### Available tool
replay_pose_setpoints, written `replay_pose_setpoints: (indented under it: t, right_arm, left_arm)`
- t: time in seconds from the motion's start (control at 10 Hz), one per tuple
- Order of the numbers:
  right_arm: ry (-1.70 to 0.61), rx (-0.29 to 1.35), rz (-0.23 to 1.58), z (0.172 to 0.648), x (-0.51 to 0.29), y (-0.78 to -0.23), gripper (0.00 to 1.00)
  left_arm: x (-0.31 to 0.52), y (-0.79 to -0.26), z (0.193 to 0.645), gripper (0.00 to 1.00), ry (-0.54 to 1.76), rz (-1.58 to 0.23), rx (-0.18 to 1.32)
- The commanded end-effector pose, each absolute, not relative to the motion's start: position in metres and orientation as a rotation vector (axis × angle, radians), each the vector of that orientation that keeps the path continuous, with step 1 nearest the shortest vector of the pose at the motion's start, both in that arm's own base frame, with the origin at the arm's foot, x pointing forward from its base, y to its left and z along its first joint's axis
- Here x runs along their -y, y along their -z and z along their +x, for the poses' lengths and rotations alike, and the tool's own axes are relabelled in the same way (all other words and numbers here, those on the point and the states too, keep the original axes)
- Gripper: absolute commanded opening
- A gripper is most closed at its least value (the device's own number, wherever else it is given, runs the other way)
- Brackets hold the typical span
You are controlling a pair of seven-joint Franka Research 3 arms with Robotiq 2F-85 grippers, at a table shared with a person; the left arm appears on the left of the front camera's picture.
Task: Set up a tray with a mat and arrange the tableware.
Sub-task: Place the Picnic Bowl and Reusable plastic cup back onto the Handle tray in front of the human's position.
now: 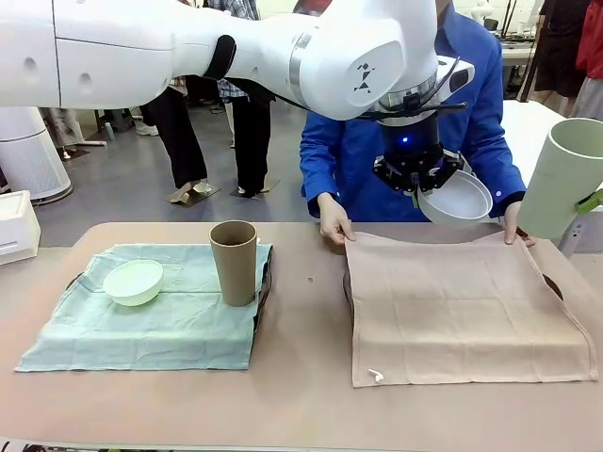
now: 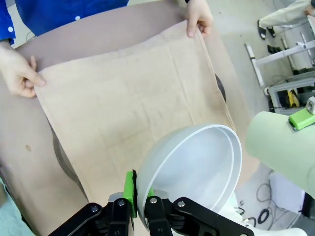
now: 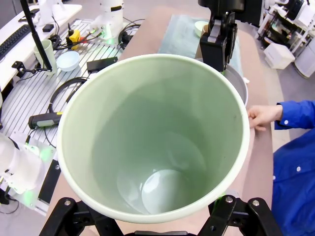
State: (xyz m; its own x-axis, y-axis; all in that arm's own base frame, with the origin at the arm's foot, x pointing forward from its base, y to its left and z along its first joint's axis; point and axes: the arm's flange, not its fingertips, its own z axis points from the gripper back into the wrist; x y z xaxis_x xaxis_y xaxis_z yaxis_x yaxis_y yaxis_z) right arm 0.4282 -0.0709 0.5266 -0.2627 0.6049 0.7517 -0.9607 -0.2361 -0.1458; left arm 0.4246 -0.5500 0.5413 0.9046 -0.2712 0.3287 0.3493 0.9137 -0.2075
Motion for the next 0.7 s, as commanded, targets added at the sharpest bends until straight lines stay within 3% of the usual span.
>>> replay_pose_setpoints:
  t: [0.0,0.6]
  right_arm:
    - [-1.744,0.742,0.679,0.4307,0.0692,-0.5276,0.0]
    - [-1.744,0.742,0.679,0.4307,0.0692,-0.5276,0.0]
  left_arm:
    - [0.5498,-0.5436,0.4257,0.0,0.332,-0.259,0.303]
    - [0.5498,-0.5436,0.4257,0.0,0.332,-0.259,0.303]
